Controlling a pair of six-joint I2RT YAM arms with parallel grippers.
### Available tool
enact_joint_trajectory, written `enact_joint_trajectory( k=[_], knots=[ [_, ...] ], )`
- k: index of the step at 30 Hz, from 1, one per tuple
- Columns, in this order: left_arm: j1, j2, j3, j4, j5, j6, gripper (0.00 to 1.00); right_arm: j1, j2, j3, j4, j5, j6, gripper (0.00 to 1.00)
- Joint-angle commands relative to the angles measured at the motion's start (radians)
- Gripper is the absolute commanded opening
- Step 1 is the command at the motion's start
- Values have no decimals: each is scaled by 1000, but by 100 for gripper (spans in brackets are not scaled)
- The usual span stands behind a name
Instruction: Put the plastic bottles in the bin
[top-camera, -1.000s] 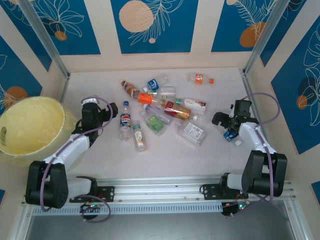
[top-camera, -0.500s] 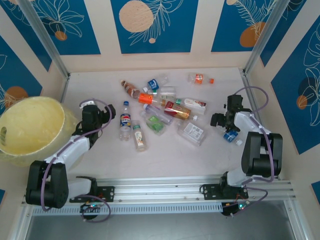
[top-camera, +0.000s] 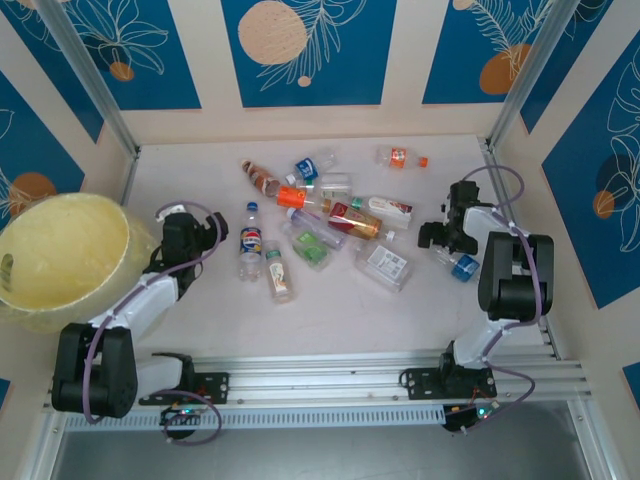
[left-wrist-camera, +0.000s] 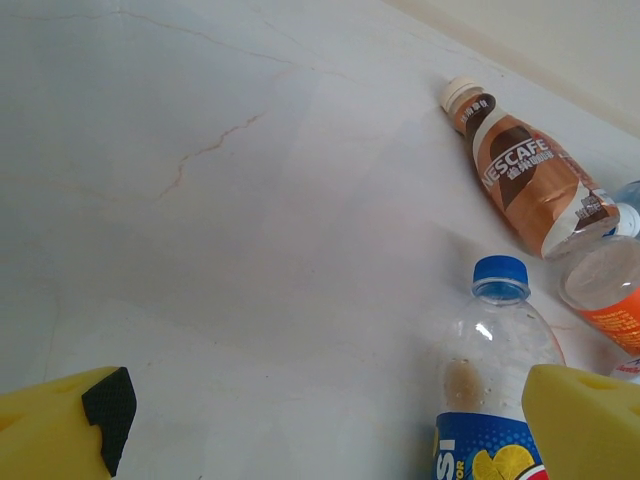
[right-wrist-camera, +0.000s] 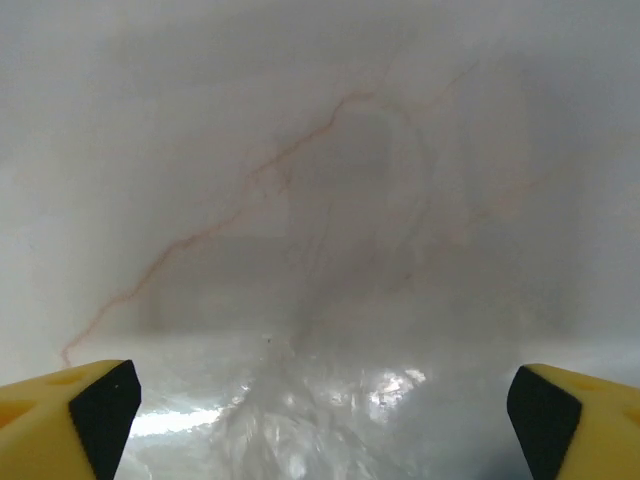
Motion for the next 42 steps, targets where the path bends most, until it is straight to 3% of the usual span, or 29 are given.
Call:
enact_joint_trajectory(
  k=[1, 4, 9, 12, 17, 22, 25, 34, 39, 42],
  knots=[
    [13, -25, -15, -9, -13, -17, 100, 15, -6, 7, -80, -75, -33, 99],
    [16, -17, -11, -10, -7, -22, 100, 15, -37, 48, -90, -88, -62, 99],
    [21, -6, -3, -14, 3, -20, 100, 7, -42, 228, -256, -95, -216, 99],
    [24, -6, -14, -6, -2, -23, 100, -7, -54, 296, -360, -150, -172, 99],
    [33, -1, -15, 0, 7, -19, 100, 106, -185, 130, -251, -277, -227, 99],
    [39, 1, -16, -1, 20, -18, 100, 259, -223, -1, -182, -288, -330, 99],
    [43, -1, -23, -1, 20, -22, 100, 326, -220, -63, -141, -222, -415, 99],
    [44, 11, -25, -1, 34, -57, 100, 372, -157, -98, -93, -163, -510, 99],
    [44, 2, -12, -21, 64, -64, 100, 416, -137, -142, -28, -67, -536, 100],
    [43, -19, 12, -64, 93, -57, 100, 424, -165, -146, -20, -61, -530, 94]
  ],
)
